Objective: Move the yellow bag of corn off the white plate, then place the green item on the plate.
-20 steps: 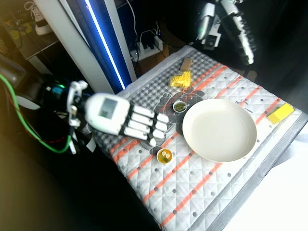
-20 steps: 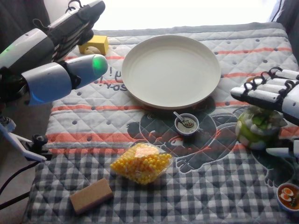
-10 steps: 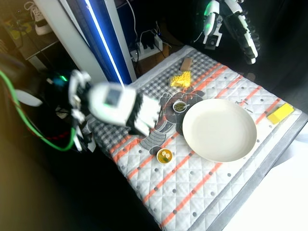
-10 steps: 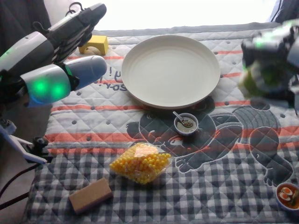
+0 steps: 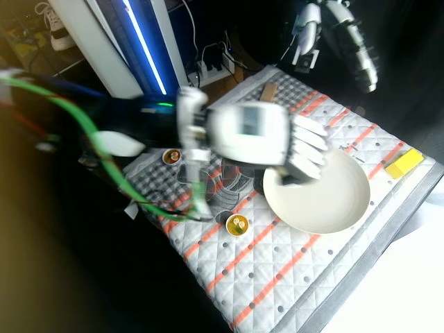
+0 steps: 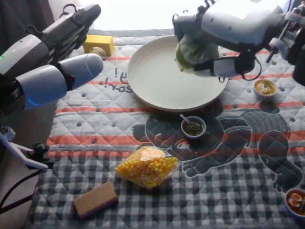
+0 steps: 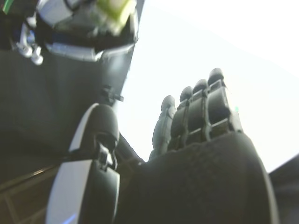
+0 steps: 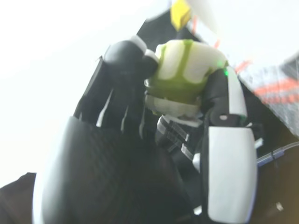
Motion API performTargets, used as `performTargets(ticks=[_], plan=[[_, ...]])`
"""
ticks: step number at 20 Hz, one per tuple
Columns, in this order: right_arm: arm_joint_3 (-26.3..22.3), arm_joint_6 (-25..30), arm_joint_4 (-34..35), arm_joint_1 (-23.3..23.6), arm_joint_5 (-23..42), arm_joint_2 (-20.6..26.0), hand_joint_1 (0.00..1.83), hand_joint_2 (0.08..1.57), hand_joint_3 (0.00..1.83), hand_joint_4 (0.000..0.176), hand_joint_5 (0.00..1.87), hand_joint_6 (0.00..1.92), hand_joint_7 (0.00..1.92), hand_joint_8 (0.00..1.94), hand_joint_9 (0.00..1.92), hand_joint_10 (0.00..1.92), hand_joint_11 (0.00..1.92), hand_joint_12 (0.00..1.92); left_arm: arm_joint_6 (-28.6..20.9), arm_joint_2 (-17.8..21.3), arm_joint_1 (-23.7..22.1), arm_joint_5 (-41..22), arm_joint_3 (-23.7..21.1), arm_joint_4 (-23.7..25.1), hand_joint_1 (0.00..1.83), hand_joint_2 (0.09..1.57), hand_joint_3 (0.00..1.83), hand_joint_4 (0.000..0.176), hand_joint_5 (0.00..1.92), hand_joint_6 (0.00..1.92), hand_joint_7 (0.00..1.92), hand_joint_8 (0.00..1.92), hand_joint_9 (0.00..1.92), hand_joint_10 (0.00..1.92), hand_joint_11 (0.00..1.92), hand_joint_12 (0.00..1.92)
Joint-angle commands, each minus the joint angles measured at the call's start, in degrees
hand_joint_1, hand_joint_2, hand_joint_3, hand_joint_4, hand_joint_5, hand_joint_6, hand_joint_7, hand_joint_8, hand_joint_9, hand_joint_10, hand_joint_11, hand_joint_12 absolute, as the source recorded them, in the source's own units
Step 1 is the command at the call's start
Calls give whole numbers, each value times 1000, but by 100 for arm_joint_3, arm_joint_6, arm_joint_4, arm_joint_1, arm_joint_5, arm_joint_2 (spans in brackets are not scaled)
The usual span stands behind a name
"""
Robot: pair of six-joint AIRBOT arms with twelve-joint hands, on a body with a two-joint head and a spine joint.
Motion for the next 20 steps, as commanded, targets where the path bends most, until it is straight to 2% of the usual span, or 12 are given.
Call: performTargets(ticks=[1, 3, 5, 6, 7, 8, 9, 12, 14, 15, 19, 20], plan=[[196, -32, 110, 149, 297, -167, 1091, 1336, 13, 0, 565, 1588, 628, 1686, 737, 1920, 892, 1921, -42, -34, -31, -714, 24, 31, 418, 1350, 5, 49, 94, 6, 0, 0, 0, 0, 1, 0], [570, -32, 220, 163, -38, -528, 1259, 1274, 0, 0, 292, 1367, 693, 1519, 729, 1858, 858, 1921, -42, -34, -26, -708, 38, 24, 444, 1343, 0, 38, 120, 13, 0, 0, 0, 0, 2, 1], [776, -32, 278, 163, -229, -721, 834, 1210, 0, 2, 124, 761, 208, 602, 112, 1186, 63, 1783, -64, -44, -29, -700, 52, 24, 476, 1351, 3, 37, 118, 9, 0, 0, 0, 0, 21, 10], [799, -33, 295, 161, -260, -726, 555, 1203, 0, 26, 24, 240, 41, 120, 22, 479, 12, 1452, -125, -45, -30, -691, 64, 35, 500, 1350, 1, 34, 124, 10, 0, 0, 0, 0, 8, 6], [793, -33, 326, 161, -264, -725, 427, 1194, 0, 45, 4, 47, 7, 23, 4, 95, 2, 1023, -169, -45, -29, -686, 79, 50, 504, 1350, 1, 32, 126, 10, 0, 0, 0, 0, 6, 6], [758, -33, 368, 161, -266, -724, 427, 1194, 0, 45, 4, 47, 7, 23, 4, 95, 2, 1023, -176, -43, -29, -683, 86, 51, 504, 1350, 1, 32, 126, 10, 0, 0, 0, 0, 6, 6], [696, -33, 372, 161, -262, -723, 354, 1165, 1, 44, 0, 1, 0, 0, 0, 3, 0, 170, -177, -43, -29, -685, 89, 51, 509, 1356, 2, 43, 113, 3, 0, 0, 0, 0, 22, 18], [342, -34, 371, 161, -109, -387, 486, 1159, 0, 0, 0, 0, 0, 0, 0, 0, 0, 24, -177, -38, -27, -741, 99, -9, 490, 1356, 0, 26, 111, 9, 0, 0, 0, 0, 8, 186], [-150, -35, 308, 161, 281, 155, 442, 1143, 0, 22, 0, 0, 0, 0, 0, 0, 0, 0, -184, -5, -26, -768, 87, -22, 485, 1364, 0, 12, 97, 8, 0, 0, 0, 0, 0, 95], [-386, -35, 271, 156, 473, 415, 351, 1125, 0, 15, 0, 0, 0, 0, 0, 0, 0, 0, -190, 10, -25, -784, 75, -27, 499, 1358, 0, 35, 87, 3, 0, 0, 0, 0, 0, 18], [-1301, -34, 228, -65, 1492, 1426, 271, 1117, 0, 91, 0, 0, 0, 0, 0, 0, 0, 0, -190, 240, -26, -1107, -76, -49, 561, 1355, 0, 19, 59, 0, 0, 0, 0, 0, 0, 0], [-1577, -34, 195, -130, 1721, 1734, 220, 1145, 12, 88, 0, 0, 0, 0, 0, 0, 0, 0, -190, 302, -21, -1282, -146, -85, 551, 1354, 0, 44, 50, 0, 0, 0, 0, 0, 0, 0]])
